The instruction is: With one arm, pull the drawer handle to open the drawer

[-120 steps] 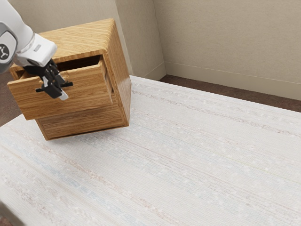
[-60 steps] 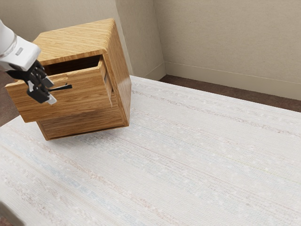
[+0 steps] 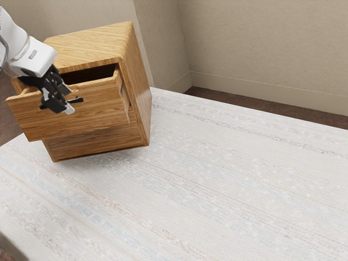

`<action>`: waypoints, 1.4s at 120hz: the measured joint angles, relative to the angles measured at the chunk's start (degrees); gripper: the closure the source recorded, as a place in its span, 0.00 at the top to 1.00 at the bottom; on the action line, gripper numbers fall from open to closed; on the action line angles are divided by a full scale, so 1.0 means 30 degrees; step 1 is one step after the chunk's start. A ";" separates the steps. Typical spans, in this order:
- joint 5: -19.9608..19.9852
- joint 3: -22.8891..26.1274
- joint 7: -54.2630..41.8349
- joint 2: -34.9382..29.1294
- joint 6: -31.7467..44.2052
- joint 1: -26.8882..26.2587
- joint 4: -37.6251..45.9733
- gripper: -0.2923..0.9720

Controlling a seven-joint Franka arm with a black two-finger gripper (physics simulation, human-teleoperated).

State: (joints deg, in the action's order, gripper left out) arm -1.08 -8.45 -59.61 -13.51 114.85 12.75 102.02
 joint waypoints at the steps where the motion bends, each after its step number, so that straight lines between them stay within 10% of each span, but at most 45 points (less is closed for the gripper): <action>1: 0.0002 0.0009 0.0002 0.0008 0.0007 -0.0002 -0.0006 0.57; 168: -0.0088 -0.0090 0.0216 0.0070 0.0167 0.1122 0.0743 0.55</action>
State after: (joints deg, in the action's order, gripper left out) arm -1.34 -8.72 -58.96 -13.30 115.35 16.12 104.25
